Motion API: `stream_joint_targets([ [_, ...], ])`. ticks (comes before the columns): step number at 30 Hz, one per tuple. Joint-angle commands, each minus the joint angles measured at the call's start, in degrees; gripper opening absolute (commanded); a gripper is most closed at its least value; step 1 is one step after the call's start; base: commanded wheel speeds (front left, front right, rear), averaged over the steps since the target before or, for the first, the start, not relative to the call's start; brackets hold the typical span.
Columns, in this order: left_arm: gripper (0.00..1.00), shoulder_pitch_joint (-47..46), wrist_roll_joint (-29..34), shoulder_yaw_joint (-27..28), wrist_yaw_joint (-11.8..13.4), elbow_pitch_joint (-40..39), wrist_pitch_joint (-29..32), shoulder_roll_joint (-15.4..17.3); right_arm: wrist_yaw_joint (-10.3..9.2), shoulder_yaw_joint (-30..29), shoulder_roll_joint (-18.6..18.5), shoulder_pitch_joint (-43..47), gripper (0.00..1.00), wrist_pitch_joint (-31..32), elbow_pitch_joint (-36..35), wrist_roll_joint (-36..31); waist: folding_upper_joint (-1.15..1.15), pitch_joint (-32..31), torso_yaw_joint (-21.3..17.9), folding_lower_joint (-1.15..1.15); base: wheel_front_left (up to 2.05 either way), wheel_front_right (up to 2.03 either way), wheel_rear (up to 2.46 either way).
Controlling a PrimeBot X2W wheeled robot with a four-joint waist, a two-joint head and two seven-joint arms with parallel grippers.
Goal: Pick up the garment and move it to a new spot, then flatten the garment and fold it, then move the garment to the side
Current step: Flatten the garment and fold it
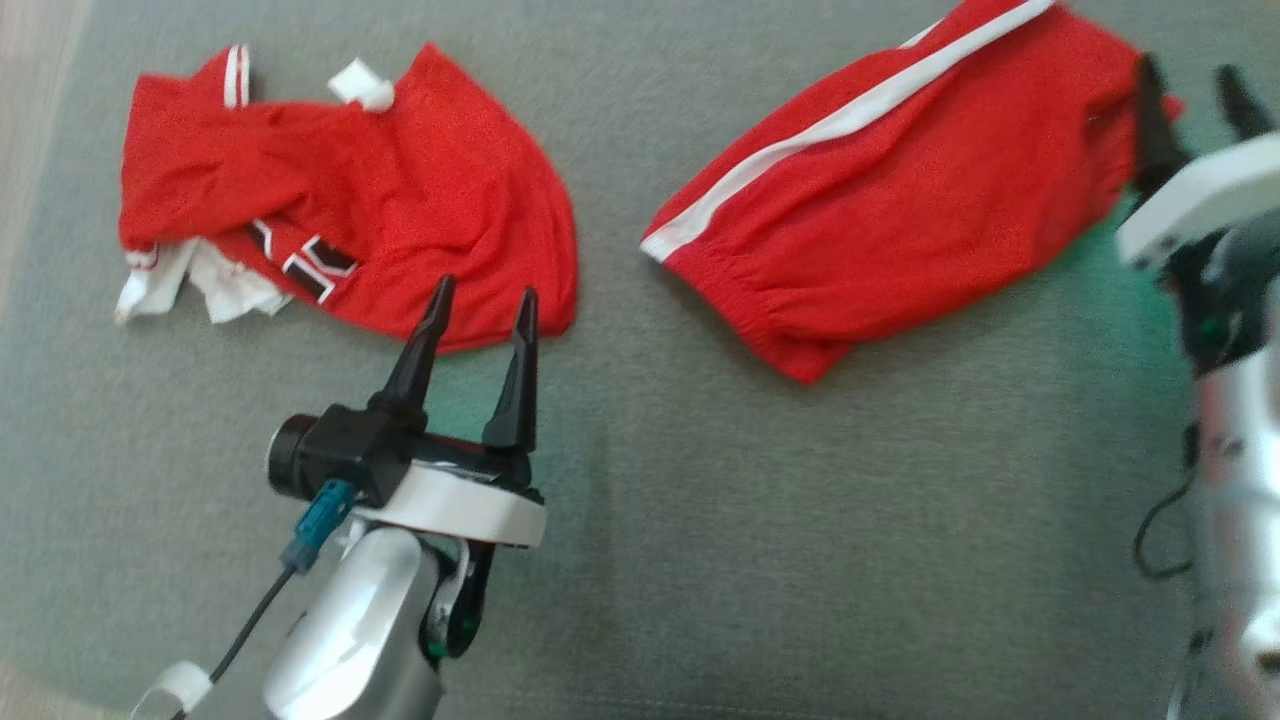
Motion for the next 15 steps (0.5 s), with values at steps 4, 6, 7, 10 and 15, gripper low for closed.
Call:
stream_joint_targets([
  [4,1.0,-2.6,1.3,2.9,-1.6,-0.6,-0.5,-1.0,0.37,-6.1,-1.6,-8.8,1.0,3.1,8.3,-7.3,0.0,3.6,3.8,-0.02,0.0,0.0,0.0],
  [6,1.0,-2.9,1.7,3.1,-2.2,-0.3,-0.5,-1.6,0.37,-9.0,-2.3,-11.6,1.0,4.0,12.5,-10.3,0.0,4.1,4.6,-0.02,0.0,0.0,0.0],
  [7,1.0,-3.1,1.9,3.1,-2.4,-0.2,-0.5,-1.9,0.37,-10.3,-2.8,-12.7,1.0,4.3,14.2,-11.8,0.0,4.3,5.0,-0.02,0.0,0.0,0.0],
  [10,1.0,-3.4,2.5,3.6,-3.0,0.1,-0.5,-2.6,0.37,-13.5,-3.9,-15.4,1.0,4.5,18.3,-16.3,0.0,4.9,6.0,-0.02,0.0,0.0,0.0],
  [15,1.0,-3.3,3.2,4.5,-3.6,0.3,-0.5,-3.1,0.37,-16.4,-4.9,-17.4,1.0,5.6,22.8,-21.6,0.0,5.3,6.6,-0.02,0.0,0.0,0.0],
])
